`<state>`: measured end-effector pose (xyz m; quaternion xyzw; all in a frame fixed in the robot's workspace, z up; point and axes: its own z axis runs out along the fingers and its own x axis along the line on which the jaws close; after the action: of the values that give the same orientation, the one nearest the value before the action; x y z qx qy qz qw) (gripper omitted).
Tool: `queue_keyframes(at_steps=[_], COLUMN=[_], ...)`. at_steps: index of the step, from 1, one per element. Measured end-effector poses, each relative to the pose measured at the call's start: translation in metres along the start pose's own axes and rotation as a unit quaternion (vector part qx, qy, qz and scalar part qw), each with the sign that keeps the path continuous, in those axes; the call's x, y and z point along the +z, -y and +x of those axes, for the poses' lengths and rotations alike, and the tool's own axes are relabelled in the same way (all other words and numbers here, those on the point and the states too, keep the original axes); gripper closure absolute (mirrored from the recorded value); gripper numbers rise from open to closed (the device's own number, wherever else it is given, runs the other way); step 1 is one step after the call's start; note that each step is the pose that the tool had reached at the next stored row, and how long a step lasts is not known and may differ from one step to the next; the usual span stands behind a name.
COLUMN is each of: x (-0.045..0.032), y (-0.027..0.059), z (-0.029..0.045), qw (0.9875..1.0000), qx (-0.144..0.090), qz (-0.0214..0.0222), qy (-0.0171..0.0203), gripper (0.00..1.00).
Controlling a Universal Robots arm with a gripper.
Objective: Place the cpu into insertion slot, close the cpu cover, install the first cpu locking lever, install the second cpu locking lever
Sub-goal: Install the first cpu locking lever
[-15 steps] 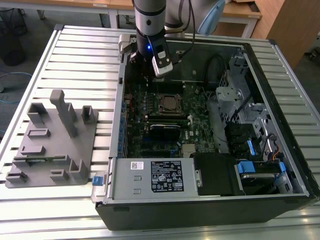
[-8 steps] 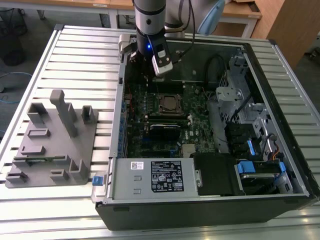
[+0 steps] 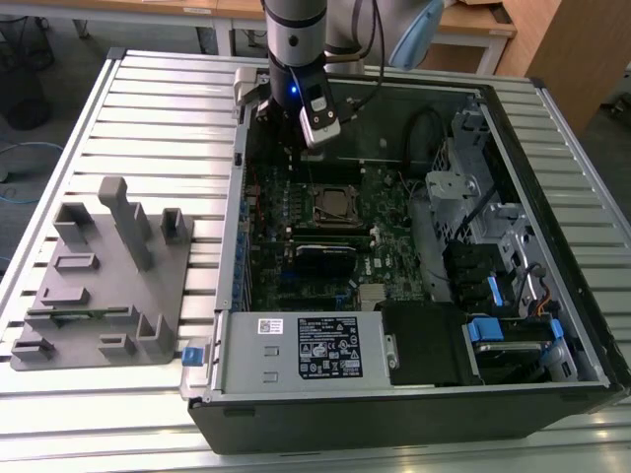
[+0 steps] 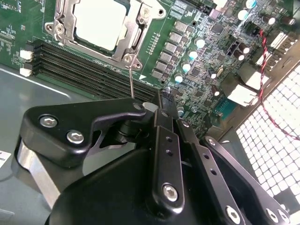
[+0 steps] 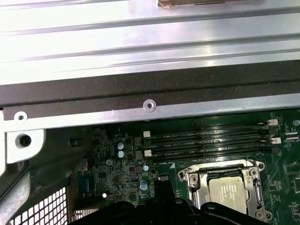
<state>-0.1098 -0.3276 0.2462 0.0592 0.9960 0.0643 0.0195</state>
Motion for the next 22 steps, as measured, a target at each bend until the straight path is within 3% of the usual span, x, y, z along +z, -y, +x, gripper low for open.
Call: queue_keyframes(at_steps=[17, 22], x=[0.0009, 0.0011], y=[-0.0070, -0.0076], z=[0.0006, -0.0038], qw=[1.0000, 1.0000], qx=[0.000, 0.000], qz=[-0.0038, -0.0043], qy=[0.0014, 0.0013], gripper=[0.90, 0.90])
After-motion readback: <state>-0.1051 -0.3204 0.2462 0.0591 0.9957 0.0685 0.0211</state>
